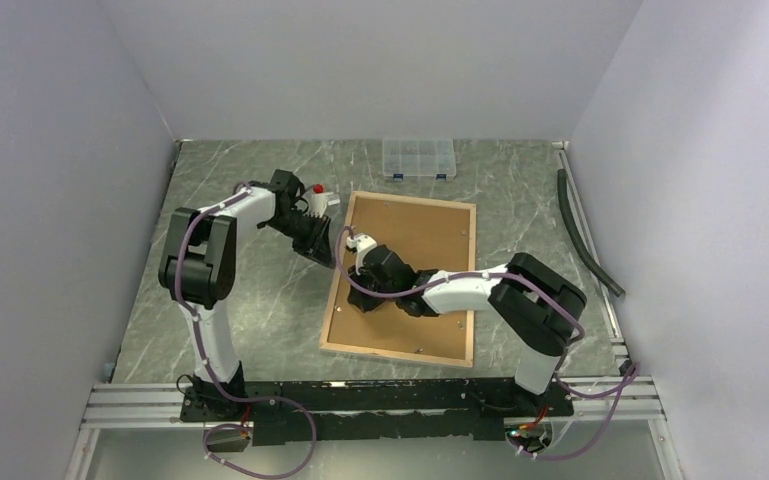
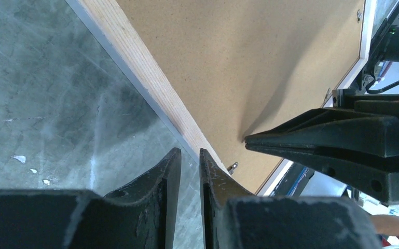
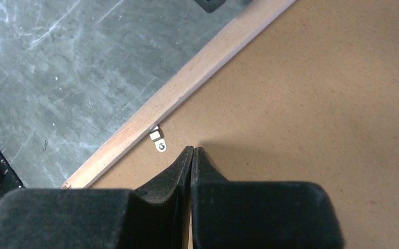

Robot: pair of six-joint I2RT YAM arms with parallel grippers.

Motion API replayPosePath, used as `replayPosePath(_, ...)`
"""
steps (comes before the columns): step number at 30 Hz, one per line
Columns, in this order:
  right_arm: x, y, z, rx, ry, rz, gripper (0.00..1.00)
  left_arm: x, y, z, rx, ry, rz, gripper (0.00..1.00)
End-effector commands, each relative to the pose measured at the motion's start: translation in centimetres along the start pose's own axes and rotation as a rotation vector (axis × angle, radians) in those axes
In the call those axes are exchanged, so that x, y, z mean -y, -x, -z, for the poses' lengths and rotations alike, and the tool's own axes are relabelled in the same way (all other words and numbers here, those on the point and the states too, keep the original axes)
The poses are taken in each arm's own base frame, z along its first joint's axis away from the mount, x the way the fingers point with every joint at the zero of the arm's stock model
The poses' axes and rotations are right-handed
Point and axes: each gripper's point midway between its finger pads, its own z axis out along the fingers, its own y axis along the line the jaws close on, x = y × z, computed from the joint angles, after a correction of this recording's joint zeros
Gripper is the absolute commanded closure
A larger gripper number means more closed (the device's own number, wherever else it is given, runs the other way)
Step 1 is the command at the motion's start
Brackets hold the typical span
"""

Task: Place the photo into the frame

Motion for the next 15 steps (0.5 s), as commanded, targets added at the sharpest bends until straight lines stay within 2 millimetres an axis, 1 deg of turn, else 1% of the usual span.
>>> replayPosePath(1,-2.1,1.3,-0.9,0.018,0.096,-0.007,0.94,0.2,-0.3,-0.8,-0.002,-0.042,0.023,0.75)
replayPosePath(4,-2.9,1.4,-1.2,0.016,0.142,-0.008,0.83,0.1,-0.3,-1.1,-0.005,-0.052,0.035,0.75)
replayPosePath(7,-3.8,1.8,-1.5,0.015,0.193,-0.007,0.76,0.0,-0.3,-1.3,-0.008,-0.057,0.043,0.75)
replayPosePath(12,-4.9,1.5,-1.7,-0.015,0.254,0.003,0.75,-0.1,-0.3,-1.3,-0.011,-0.048,0.036,0.75)
replayPosePath(15,-5.0,1.4,-1.9,-0.027,0.266,0.004,0.75,-0.1,-0.4,-1.3,-0.012,-0.045,0.035,0.76)
